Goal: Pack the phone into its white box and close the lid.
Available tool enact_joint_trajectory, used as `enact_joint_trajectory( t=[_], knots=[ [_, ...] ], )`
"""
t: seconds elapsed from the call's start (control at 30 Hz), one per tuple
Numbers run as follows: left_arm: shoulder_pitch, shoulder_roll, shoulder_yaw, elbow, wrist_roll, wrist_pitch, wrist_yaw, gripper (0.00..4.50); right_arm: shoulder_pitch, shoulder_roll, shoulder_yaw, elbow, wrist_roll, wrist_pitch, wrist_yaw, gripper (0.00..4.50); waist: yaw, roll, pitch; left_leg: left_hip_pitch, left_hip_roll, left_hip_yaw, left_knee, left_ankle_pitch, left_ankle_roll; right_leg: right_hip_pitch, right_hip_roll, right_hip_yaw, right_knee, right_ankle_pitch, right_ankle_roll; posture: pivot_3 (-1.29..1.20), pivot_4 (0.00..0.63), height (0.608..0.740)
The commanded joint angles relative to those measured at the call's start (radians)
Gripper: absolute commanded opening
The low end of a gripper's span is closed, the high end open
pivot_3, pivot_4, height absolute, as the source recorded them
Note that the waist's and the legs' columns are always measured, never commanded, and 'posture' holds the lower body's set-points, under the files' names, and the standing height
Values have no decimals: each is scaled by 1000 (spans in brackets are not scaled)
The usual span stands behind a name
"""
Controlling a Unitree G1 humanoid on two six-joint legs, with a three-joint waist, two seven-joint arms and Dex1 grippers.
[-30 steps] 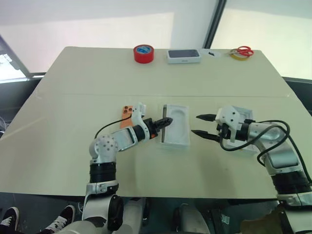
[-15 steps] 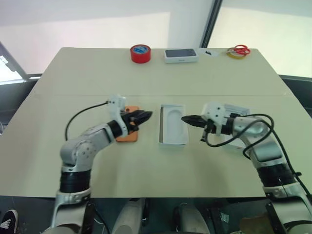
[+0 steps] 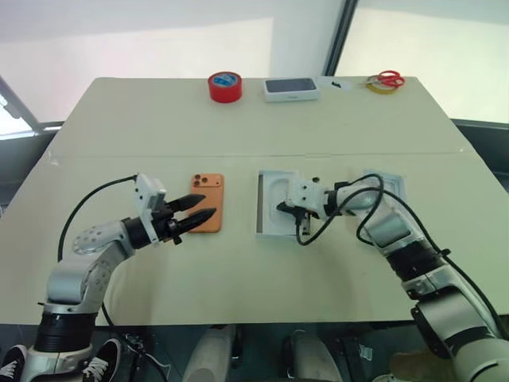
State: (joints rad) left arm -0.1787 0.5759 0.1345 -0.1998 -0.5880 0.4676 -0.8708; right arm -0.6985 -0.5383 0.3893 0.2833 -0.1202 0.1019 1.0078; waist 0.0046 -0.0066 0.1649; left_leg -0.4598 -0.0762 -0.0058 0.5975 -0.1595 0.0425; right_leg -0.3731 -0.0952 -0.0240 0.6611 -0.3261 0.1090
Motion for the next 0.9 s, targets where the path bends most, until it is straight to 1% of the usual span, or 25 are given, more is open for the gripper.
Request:
enact_joint_trajectory(
  t=[0.03,0.13,0.3,0.4,0.6,0.77,0.83,0.9],
  knots=[
    [12,-6,13,-46,2,-17,19,2463,-21,31,16,9,-13,-29,8,14,-4,0,0,0,0,0,0,0,0,0,0,0,0,0,0,0,150,738],
    [22,-11,12,-61,3,-17,31,2463,-21,66,3,0,10,-21,15,14,-12,0,0,0,1,0,0,0,0,0,1,0,0,0,0,0,150,738],
    [30,-13,17,-64,1,-17,45,2463,-21,94,-16,6,17,-30,14,14,-14,0,0,0,1,0,0,0,-1,0,1,0,0,0,0,0,150,738],
    [23,-18,20,-57,2,-22,58,2463,-32,132,-42,14,43,-2,-11,14,-17,0,0,0,1,0,-1,1,-1,0,1,0,1,0,0,0,150,738],
    [12,-23,27,-45,-9,0,77,2463,-31,111,-41,41,10,-40,-29,14,-15,0,0,1,1,0,-1,1,-1,0,1,0,1,0,0,0,150,738],
    [-49,9,125,39,-139,215,151,2463,-72,137,-107,41,53,-41,-88,14,-17,0,0,1,1,0,-1,1,-1,-1,2,0,2,0,0,0,150,738],
    [-83,20,181,95,-188,275,173,2463,-101,177,-129,39,69,-11,-125,14,-19,0,0,1,1,0,-1,1,-2,-1,2,0,3,0,0,0,150,738],
    [-122,39,237,173,-240,354,190,2463,-128,222,-122,37,69,3,-143,14,-22,0,0,1,2,0,-1,2,-2,-1,3,0,3,0,0,0,150,738]
  ],
)
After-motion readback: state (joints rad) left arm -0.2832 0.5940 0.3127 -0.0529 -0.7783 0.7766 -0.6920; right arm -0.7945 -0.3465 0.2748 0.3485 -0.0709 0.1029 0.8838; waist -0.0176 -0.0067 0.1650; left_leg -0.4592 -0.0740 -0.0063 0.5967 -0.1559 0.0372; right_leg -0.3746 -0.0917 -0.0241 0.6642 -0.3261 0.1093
